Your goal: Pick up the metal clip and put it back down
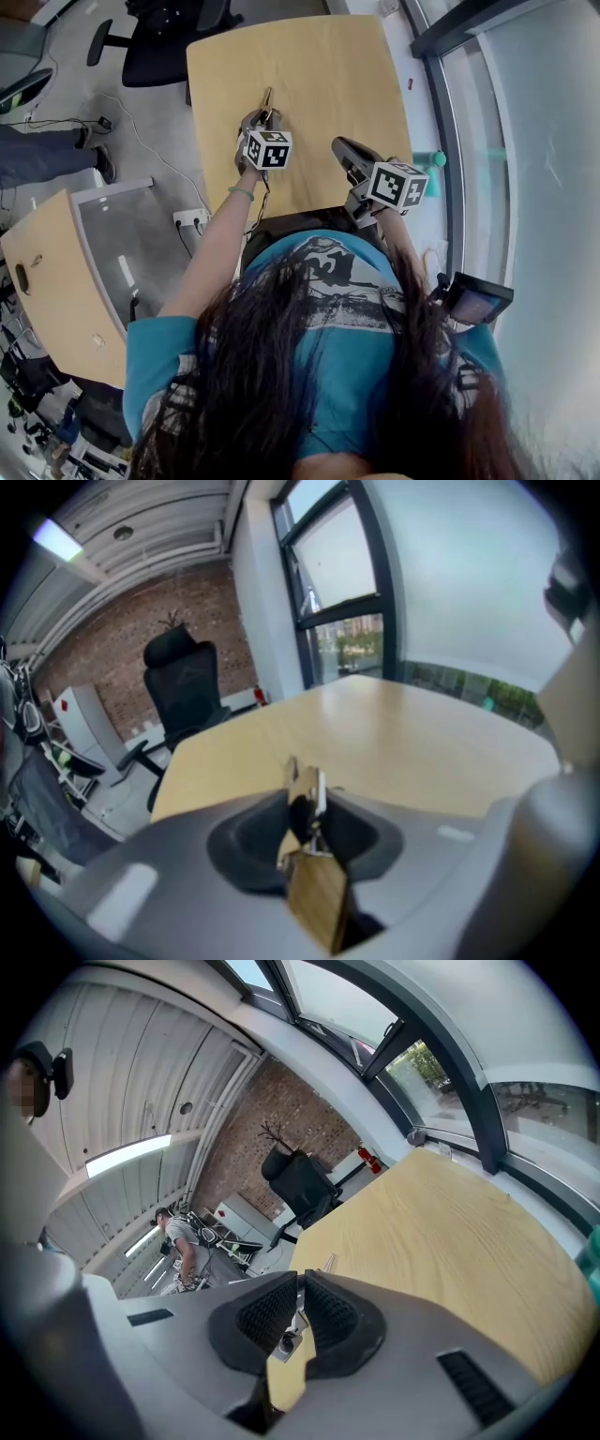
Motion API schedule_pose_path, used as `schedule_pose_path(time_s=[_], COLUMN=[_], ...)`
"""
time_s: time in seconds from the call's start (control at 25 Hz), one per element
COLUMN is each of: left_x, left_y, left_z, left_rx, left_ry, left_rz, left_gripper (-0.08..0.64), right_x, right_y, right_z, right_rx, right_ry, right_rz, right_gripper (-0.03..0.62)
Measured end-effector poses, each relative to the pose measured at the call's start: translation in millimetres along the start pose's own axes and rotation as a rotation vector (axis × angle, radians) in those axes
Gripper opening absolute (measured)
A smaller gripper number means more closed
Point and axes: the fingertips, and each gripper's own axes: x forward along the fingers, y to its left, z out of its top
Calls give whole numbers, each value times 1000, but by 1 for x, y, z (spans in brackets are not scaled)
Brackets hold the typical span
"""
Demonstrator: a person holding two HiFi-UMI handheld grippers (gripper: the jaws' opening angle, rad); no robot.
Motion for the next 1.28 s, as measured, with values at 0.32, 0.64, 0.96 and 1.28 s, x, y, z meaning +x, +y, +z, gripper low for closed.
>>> schedule_pose_path(time_s=[0.32,0.64,0.96,1.28], left_x=[6,-20,-90,-164], left_y=[-16,-15,-21,-43], left_z=[0,16,33,45], left_rx=[24,-121,-382,-559], left_ry=[-20,-87,-198,-305], left_rz=[-24,-71,-37,-131], left_gripper=[171,239,238,205], right_x=[-5,1,-3,6], right_y=[-3,3,13,19], right_z=[-3,-5,-13,-45], right_rx=[-4,-29,-102,-59], right_ry=[14,33,87,157], right_rz=[5,37,104,180], right_gripper=[32,31,32,32])
